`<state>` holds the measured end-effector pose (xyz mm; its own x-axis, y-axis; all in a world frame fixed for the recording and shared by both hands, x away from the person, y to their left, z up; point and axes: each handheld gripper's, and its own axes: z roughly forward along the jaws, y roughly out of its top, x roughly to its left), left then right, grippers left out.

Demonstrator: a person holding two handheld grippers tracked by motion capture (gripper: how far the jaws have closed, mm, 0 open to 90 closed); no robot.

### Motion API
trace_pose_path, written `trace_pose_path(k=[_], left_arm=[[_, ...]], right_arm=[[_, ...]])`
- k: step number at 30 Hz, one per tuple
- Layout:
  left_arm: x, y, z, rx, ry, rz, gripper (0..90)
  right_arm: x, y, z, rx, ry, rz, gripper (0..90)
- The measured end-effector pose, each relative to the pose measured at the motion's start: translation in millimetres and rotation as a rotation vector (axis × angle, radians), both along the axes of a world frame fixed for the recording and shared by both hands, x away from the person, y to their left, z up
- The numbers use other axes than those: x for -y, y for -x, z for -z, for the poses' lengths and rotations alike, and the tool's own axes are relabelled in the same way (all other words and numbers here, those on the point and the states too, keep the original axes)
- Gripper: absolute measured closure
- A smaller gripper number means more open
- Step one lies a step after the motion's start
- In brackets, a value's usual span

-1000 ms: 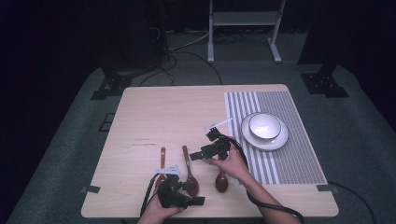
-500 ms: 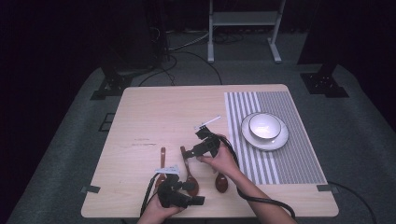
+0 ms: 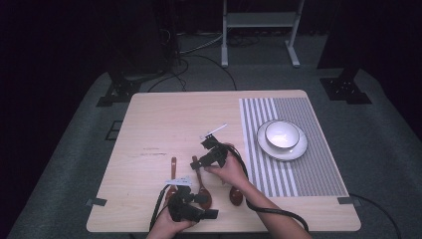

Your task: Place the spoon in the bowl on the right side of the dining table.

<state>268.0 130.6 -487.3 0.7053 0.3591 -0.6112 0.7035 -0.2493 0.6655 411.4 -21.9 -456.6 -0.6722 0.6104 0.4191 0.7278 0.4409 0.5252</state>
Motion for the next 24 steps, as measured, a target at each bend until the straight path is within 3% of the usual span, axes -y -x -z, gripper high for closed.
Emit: trace_pose_path(k=[5,10,13,24], left_arm=[[0.1,0.0,0.0,0.001,-0.001,0.001,3.3],[-0.1,0.0,-0.3,0.002,-0.004,0.003,3.3],[-0.1,0.0,-0.3,0.003,-0.005,0.004,3.3],[0.4,0.0,-0.9,0.007,-0.01,0.009,3.3]], right_arm=[[-3.5,-0.5,1.4,0.003,0.014,-0.004,48.5],[-2.7,-2.7,2.7,-0.008,0.007,0.003,64.9],[0.3,-3.5,2.2,-0.018,-0.009,0.01,66.0],[26.7,-4.3,-0.9,-0.101,-0.162,0.077,72.2]])
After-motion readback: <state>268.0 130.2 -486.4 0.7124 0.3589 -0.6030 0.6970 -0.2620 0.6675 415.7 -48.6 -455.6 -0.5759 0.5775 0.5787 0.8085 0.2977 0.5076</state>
